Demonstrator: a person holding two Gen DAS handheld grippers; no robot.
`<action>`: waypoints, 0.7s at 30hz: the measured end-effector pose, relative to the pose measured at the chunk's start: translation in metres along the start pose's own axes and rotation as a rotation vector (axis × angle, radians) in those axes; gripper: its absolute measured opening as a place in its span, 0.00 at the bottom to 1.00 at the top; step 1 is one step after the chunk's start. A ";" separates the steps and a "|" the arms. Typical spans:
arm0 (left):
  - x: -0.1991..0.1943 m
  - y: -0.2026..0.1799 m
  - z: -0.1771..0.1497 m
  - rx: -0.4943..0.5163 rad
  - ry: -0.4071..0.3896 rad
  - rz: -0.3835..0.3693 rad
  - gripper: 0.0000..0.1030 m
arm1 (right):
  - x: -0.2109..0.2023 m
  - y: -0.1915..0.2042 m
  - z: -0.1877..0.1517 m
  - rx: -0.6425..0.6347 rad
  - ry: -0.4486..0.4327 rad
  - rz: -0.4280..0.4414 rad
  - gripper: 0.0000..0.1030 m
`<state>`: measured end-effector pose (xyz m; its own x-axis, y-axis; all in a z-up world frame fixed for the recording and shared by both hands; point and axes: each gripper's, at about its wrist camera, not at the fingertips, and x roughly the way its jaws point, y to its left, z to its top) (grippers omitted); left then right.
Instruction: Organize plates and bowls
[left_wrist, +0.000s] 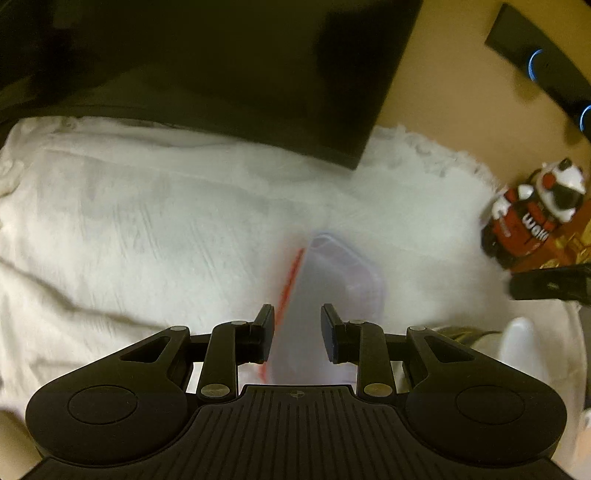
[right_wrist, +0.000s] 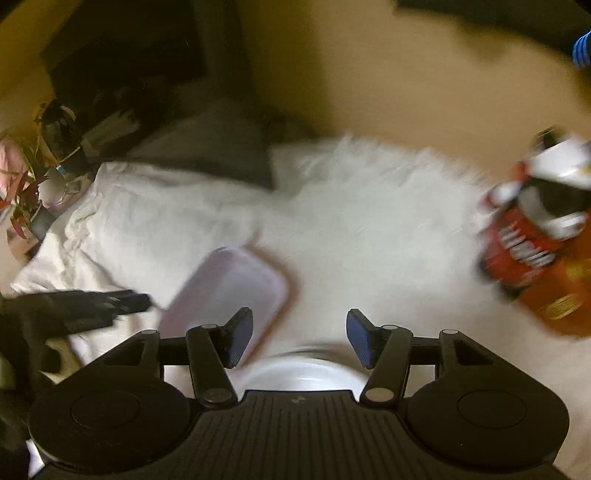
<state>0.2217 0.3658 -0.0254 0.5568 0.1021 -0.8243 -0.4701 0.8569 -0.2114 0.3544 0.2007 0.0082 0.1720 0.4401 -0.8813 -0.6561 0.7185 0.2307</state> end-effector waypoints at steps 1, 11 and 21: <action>0.007 0.004 0.003 0.010 0.009 0.004 0.30 | 0.019 0.008 0.009 0.033 0.052 -0.006 0.55; 0.075 0.007 0.012 0.105 0.107 -0.062 0.30 | 0.150 0.034 0.038 0.227 0.299 -0.225 0.49; 0.089 0.050 0.005 0.005 0.183 -0.184 0.23 | 0.198 0.057 0.021 0.241 0.410 -0.222 0.38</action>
<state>0.2513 0.4203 -0.1064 0.4994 -0.1480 -0.8536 -0.3689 0.8552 -0.3641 0.3660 0.3397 -0.1443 -0.0456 0.0505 -0.9977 -0.4409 0.8952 0.0655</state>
